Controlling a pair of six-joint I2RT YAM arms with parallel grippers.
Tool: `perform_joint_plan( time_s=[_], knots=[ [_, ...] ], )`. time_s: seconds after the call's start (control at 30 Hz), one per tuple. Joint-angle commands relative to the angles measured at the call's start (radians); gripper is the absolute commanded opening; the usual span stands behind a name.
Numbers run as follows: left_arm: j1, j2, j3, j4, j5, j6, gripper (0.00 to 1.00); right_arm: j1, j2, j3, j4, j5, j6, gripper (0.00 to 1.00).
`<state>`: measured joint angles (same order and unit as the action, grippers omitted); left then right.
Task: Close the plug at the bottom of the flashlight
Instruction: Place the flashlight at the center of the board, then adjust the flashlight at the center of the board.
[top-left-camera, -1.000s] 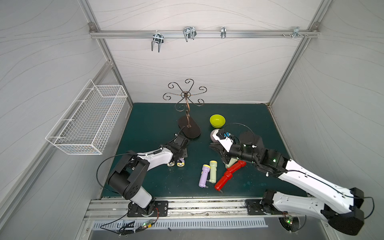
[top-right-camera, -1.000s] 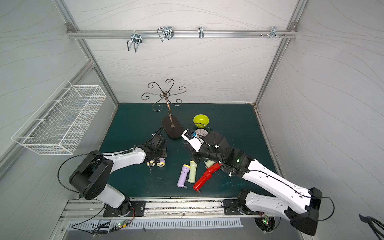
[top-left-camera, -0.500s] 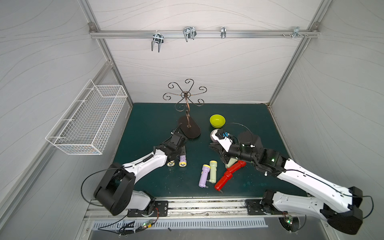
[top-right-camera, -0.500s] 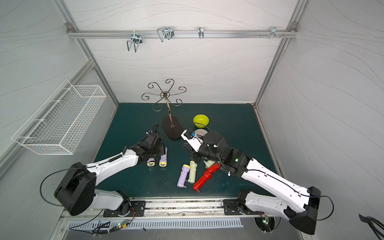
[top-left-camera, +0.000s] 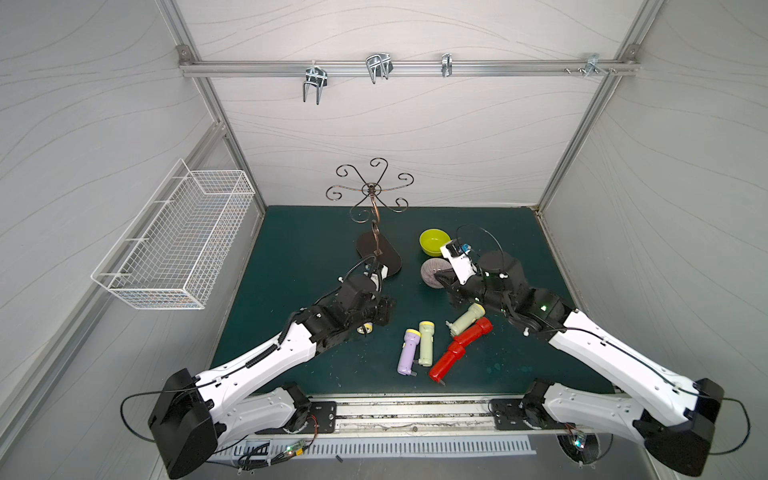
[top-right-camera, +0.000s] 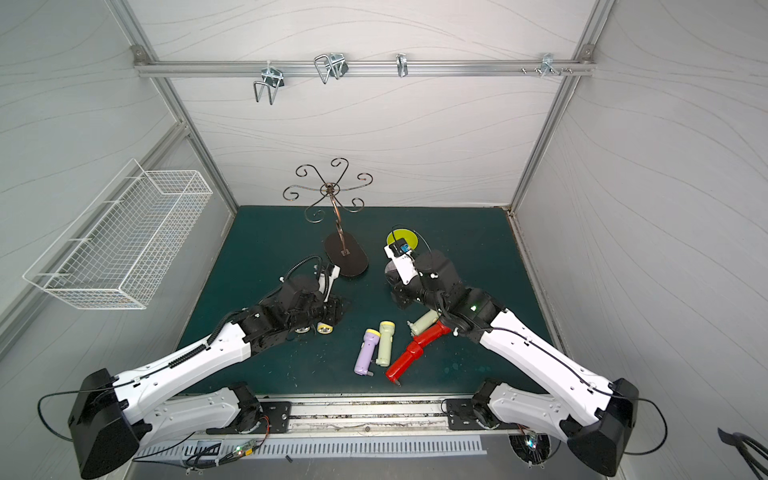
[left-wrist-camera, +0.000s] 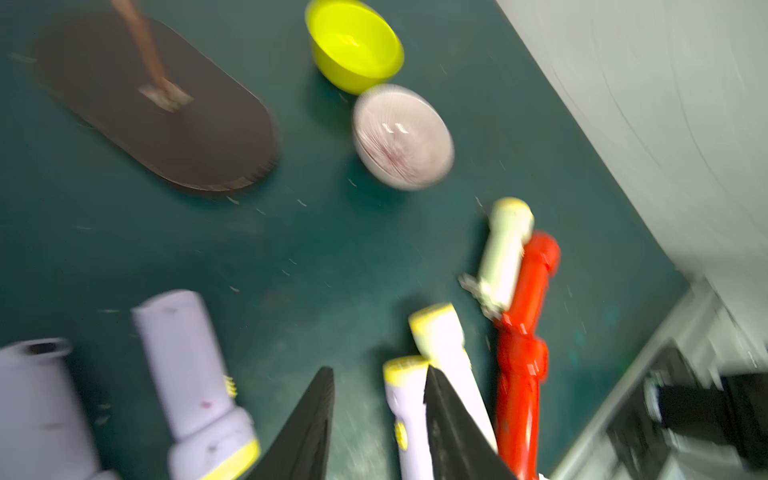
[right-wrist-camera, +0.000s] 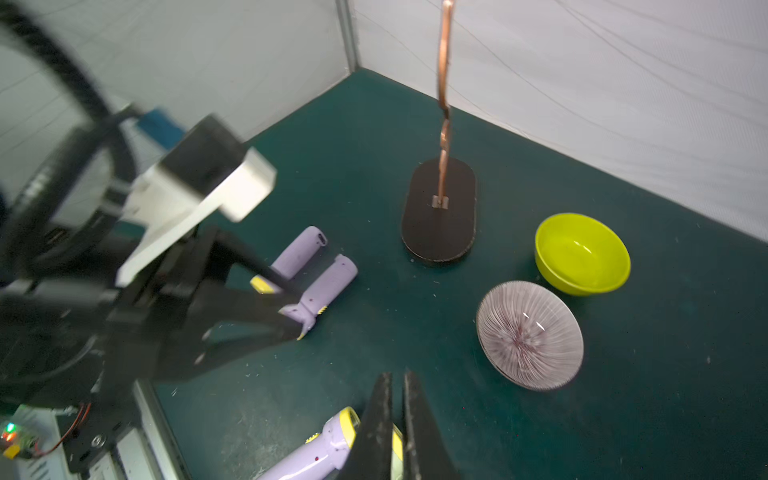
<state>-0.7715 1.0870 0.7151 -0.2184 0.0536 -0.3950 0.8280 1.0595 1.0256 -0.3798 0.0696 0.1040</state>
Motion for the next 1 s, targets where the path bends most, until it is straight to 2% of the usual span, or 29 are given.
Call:
perform_joint_plan(
  time_s=[0.0, 0.1, 0.2, 0.3, 0.37, 0.5, 0.73, 0.83, 0.97],
  knots=[
    [-0.03, -0.022, -0.027, 0.066, 0.197, 0.022, 0.33, -0.01, 0.018, 0.002, -0.058, -0.02, 0.078, 0.06],
    [-0.063, -0.036, -0.058, 0.05, 0.235, 0.024, 0.37, -0.011, 0.032, -0.022, -0.037, -0.047, 0.1, 0.02],
    [-0.101, -0.074, -0.112, 0.06, 0.263, 0.011, 0.37, -0.029, 0.051, -0.049, 0.006, -0.127, 0.135, 0.0],
    [-0.156, -0.116, -0.162, 0.077, 0.271, -0.015, 0.23, -0.045, 0.088, -0.063, 0.028, -0.175, 0.171, 0.0],
    [-0.195, -0.124, -0.182, 0.076, 0.257, -0.024, 0.19, -0.049, 0.125, -0.062, 0.031, -0.196, 0.188, 0.0],
    [-0.285, -0.096, -0.197, 0.057, 0.169, -0.023, 0.22, -0.05, 0.215, -0.054, 0.034, -0.256, 0.224, 0.0],
    [-0.41, -0.005, -0.206, 0.105, 0.143, -0.057, 0.26, -0.051, 0.356, -0.031, 0.048, -0.335, 0.263, 0.01],
    [-0.442, 0.037, -0.231, 0.147, 0.096, -0.07, 0.28, -0.05, 0.407, -0.019, 0.055, -0.358, 0.275, 0.01],
    [-0.445, 0.088, -0.246, 0.221, 0.092, -0.087, 0.28, -0.05, 0.471, -0.002, 0.068, -0.359, 0.271, 0.01]
  ],
)
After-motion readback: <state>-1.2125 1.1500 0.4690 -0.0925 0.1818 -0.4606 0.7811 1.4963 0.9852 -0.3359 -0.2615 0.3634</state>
